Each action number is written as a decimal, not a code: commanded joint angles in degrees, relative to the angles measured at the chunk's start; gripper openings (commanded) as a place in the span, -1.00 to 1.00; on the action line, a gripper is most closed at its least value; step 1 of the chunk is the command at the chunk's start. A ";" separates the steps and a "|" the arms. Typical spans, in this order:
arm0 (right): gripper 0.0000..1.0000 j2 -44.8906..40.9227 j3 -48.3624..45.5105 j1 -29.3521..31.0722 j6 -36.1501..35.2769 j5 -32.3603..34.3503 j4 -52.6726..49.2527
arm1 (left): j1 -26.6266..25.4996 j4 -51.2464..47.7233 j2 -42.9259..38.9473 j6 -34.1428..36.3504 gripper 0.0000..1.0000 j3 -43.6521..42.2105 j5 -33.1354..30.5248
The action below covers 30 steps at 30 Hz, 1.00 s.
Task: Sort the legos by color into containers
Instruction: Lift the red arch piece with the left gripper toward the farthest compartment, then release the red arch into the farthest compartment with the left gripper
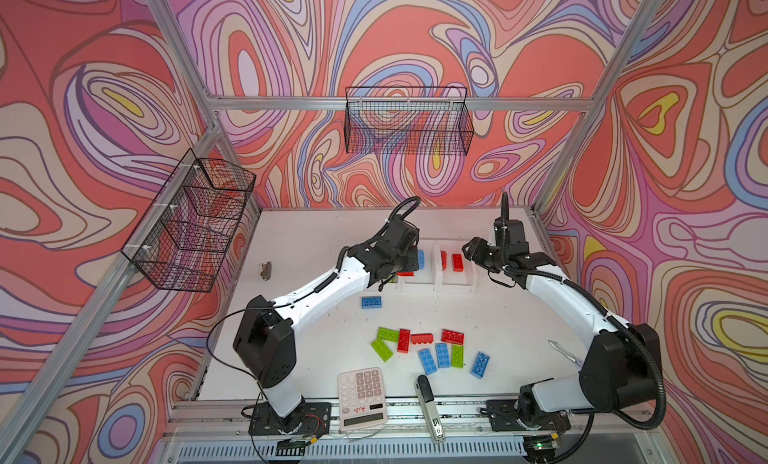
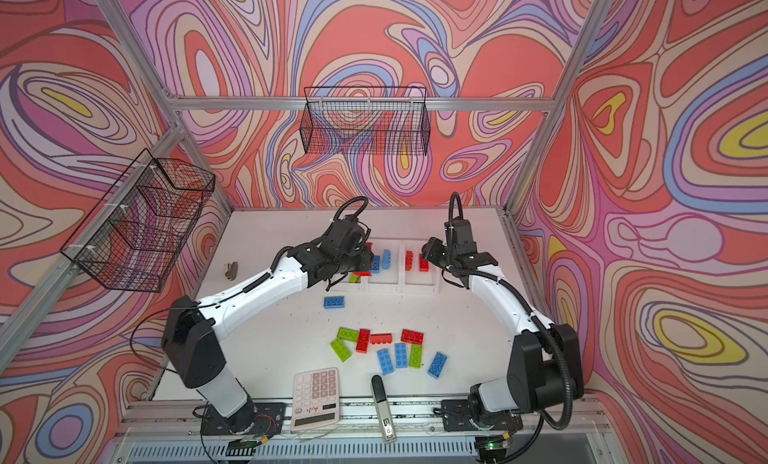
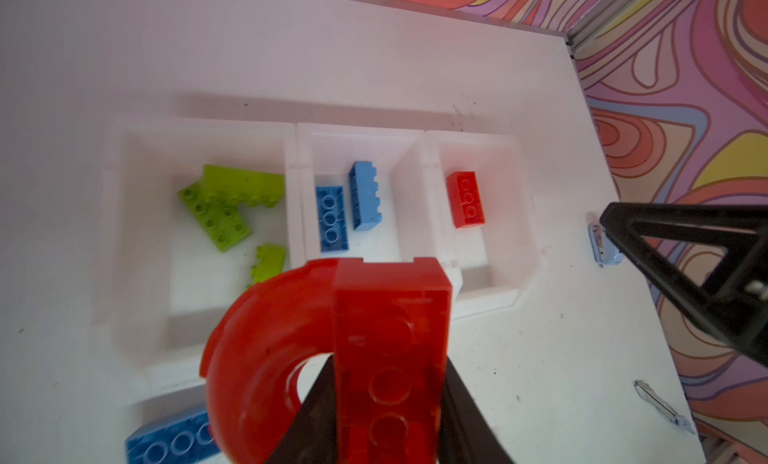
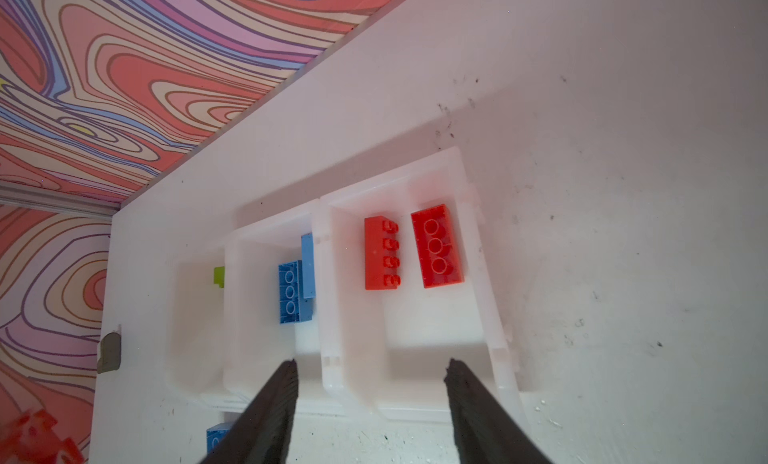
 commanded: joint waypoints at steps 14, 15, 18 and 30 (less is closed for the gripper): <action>0.23 -8.32 -6.15 -2.57 0.79 3.61 -3.74 | -1.78 14.08 29.10 7.16 -0.43 30.54 20.73; 0.23 -9.83 -5.66 -3.13 0.90 4.41 -4.18 | -1.86 14.16 30.14 6.91 -0.42 31.56 20.65; 0.23 -14.00 -3.84 -4.55 0.84 6.58 -5.71 | -1.86 13.38 32.76 6.92 -0.41 34.51 20.47; 0.24 -15.58 -1.31 -5.28 1.02 6.38 -8.30 | -1.95 8.49 35.15 7.13 0.30 36.35 15.78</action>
